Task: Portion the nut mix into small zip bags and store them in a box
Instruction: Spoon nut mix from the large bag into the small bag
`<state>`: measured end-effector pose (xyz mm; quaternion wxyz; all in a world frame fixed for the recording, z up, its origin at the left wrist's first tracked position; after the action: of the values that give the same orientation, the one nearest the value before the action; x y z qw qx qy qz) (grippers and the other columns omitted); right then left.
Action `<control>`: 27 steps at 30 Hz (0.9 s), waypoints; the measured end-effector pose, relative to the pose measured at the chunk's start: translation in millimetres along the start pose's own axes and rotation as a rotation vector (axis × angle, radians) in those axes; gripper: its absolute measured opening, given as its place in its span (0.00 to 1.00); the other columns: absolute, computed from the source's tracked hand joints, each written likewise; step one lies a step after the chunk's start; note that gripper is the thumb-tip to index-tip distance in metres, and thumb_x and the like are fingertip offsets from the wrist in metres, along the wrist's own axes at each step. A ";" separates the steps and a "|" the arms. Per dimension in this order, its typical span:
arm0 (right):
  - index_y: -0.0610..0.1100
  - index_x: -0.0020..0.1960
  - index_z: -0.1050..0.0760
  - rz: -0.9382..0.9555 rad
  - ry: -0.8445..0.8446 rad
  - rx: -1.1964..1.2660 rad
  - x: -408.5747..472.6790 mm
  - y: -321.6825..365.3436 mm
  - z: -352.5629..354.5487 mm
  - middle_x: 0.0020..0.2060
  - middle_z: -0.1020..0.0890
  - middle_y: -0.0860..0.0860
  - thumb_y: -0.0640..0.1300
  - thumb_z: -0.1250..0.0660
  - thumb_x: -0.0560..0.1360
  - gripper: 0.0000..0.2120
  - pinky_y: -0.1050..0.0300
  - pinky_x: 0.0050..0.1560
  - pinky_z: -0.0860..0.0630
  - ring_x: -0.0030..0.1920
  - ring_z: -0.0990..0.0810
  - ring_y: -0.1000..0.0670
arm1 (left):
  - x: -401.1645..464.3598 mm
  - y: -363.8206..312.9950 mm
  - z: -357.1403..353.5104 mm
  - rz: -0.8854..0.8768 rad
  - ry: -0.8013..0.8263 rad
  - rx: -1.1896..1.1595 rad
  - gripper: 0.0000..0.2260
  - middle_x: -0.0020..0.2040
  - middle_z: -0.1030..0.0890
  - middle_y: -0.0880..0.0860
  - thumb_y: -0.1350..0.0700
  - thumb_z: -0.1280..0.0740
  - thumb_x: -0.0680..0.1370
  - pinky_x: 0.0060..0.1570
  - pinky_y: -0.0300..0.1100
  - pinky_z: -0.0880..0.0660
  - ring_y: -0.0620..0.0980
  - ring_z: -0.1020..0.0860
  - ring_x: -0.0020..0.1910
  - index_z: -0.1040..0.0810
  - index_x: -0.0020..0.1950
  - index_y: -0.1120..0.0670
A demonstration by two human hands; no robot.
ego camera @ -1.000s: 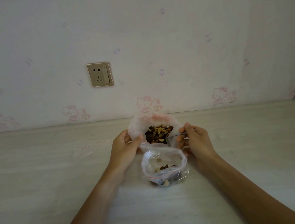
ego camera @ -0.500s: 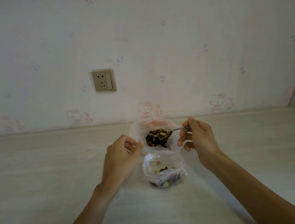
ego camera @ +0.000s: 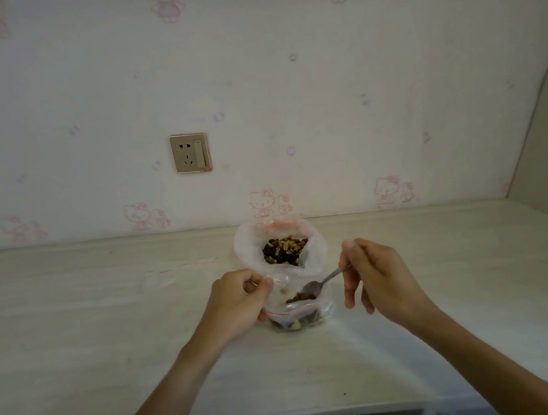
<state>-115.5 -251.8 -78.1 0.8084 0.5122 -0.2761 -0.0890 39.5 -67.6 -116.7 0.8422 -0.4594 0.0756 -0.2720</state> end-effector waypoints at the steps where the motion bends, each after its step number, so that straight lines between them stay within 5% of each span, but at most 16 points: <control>1: 0.45 0.42 0.26 0.116 0.034 -0.199 -3.9 9.2 -1.2 0.28 0.20 0.47 0.55 0.47 0.85 0.21 0.55 0.28 0.27 0.26 0.23 0.53 | -0.6 -1.2 0.5 0.002 0.002 -0.022 0.08 0.30 0.16 0.48 0.52 0.31 0.82 0.27 0.30 0.29 0.42 0.19 0.26 0.16 0.46 0.52; 4: 0.51 0.43 0.29 0.460 0.127 -0.640 -17.8 31.3 -8.6 0.30 0.26 0.58 0.59 0.53 0.86 0.21 0.60 0.31 0.29 0.28 0.27 0.54 | -0.5 -5.0 4.4 -0.018 -0.015 0.003 0.08 0.30 0.16 0.49 0.53 0.30 0.82 0.26 0.32 0.30 0.40 0.21 0.24 0.16 0.46 0.53; 8: 0.54 0.47 0.29 0.609 0.132 -0.726 -23.5 42.1 -9.9 0.31 0.32 0.63 0.59 0.54 0.86 0.20 0.68 0.30 0.36 0.28 0.31 0.60 | 1.9 -5.0 9.0 -0.015 -0.013 0.033 0.07 0.28 0.17 0.48 0.53 0.31 0.83 0.25 0.32 0.29 0.40 0.24 0.21 0.17 0.47 0.53; 12: 0.54 0.42 0.29 0.343 0.075 -0.342 -15.3 29.2 -0.3 0.30 0.21 0.53 0.58 0.49 0.85 0.18 0.54 0.36 0.23 0.31 0.21 0.53 | 2.2 -1.8 8.6 -0.023 -0.016 0.102 0.08 0.27 0.18 0.46 0.50 0.31 0.83 0.27 0.31 0.31 0.39 0.22 0.23 0.17 0.47 0.52; 16: 0.41 0.43 0.25 0.096 -0.076 0.142 -4.2 9.8 8.4 0.30 0.21 0.45 0.50 0.45 0.86 0.19 0.54 0.24 0.28 0.30 0.21 0.40 | 2.7 7.5 9.6 -0.011 -0.041 0.067 0.11 0.31 0.16 0.47 0.44 0.31 0.81 0.31 0.35 0.29 0.41 0.18 0.28 0.17 0.45 0.50; 19: 0.38 0.44 0.25 -0.082 -0.156 0.377 5.5 -8.6 11.4 0.31 0.22 0.43 0.51 0.43 0.86 0.20 0.55 0.23 0.29 0.31 0.20 0.41 | 5.3 13.3 13.0 0.008 -0.071 0.038 0.15 0.35 0.15 0.49 0.42 0.31 0.81 0.31 0.36 0.28 0.43 0.17 0.29 0.17 0.42 0.51; 27: 0.39 0.48 0.27 -0.214 -0.186 0.416 36.1 -37.8 -5.1 0.31 0.21 0.48 0.52 0.39 0.85 0.16 0.55 0.24 0.27 0.32 0.19 0.45 | 24.5 31.3 22.9 0.053 -0.190 -0.065 0.10 0.48 0.18 0.45 0.44 0.31 0.81 0.33 0.37 0.26 0.43 0.16 0.32 0.22 0.54 0.49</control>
<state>-77.5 -280.7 -100.1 0.6428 0.6833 -0.3061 -0.1620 80.9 -50.3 -126.2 0.8372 -0.5079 0.0162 -0.2023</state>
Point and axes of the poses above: each hand's wrist, its own x-axis towards the middle knuckle, its own z-axis out of the back of the hand, y = z × x, the point moved 7 cm from there along x, towards the middle knuckle
